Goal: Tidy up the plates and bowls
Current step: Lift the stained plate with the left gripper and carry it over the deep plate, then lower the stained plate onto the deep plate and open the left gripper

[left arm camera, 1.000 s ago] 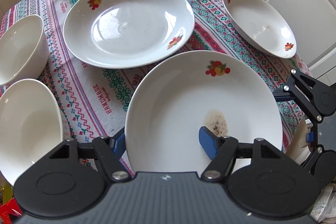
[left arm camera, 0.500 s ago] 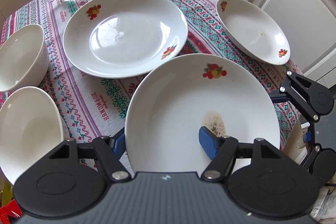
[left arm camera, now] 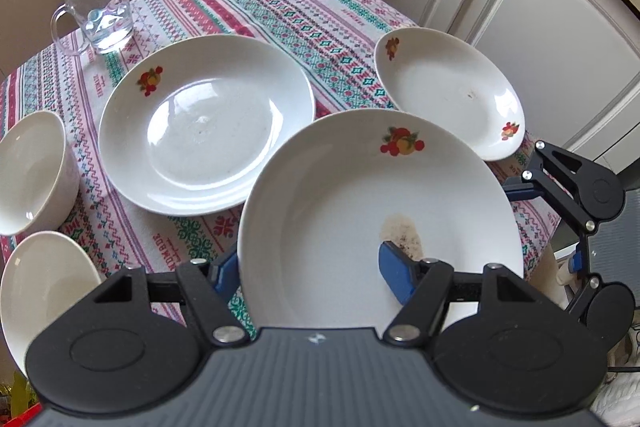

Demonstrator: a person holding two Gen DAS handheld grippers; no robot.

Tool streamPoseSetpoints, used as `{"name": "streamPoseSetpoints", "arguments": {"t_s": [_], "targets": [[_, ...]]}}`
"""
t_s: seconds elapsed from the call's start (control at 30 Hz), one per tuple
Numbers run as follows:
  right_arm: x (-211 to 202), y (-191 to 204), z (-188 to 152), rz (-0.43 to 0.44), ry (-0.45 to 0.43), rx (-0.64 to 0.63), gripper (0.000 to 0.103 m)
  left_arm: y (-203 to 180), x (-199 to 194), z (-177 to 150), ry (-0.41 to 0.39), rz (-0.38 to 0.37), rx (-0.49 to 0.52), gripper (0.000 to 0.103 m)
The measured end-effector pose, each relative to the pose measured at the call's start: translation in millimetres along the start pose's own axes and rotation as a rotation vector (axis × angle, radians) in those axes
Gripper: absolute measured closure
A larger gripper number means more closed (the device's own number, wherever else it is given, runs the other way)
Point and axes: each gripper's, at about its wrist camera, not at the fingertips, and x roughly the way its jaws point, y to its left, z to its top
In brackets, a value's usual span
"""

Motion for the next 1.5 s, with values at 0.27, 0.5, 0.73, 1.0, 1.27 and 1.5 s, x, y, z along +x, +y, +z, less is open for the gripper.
{"name": "streamPoseSetpoints", "arguments": {"t_s": [0.27,0.5,0.73,1.0,1.27,1.5], "targets": [[-20,-24,-4,-0.054,-0.015,0.029,0.0,-23,17,31,0.001,-0.019,0.062,0.034],[-30,-50,-12,-0.107,-0.012,0.06,0.0,-41,40,57,0.01,-0.042,0.111,0.034],[-37,-73,-20,-0.146,-0.011,0.099,0.0,-56,60,82,0.021,-0.067,0.152,0.034],[-39,-95,-28,-0.174,-0.01,0.129,0.0,-67,76,105,0.028,-0.083,0.18,0.034],[-40,-113,-36,-0.18,-0.021,0.17,0.0,-73,87,120,0.035,-0.083,0.195,0.034],[-39,-122,-40,-0.184,-0.022,0.197,0.0,-78,96,128,0.052,-0.078,0.21,0.033]]}}
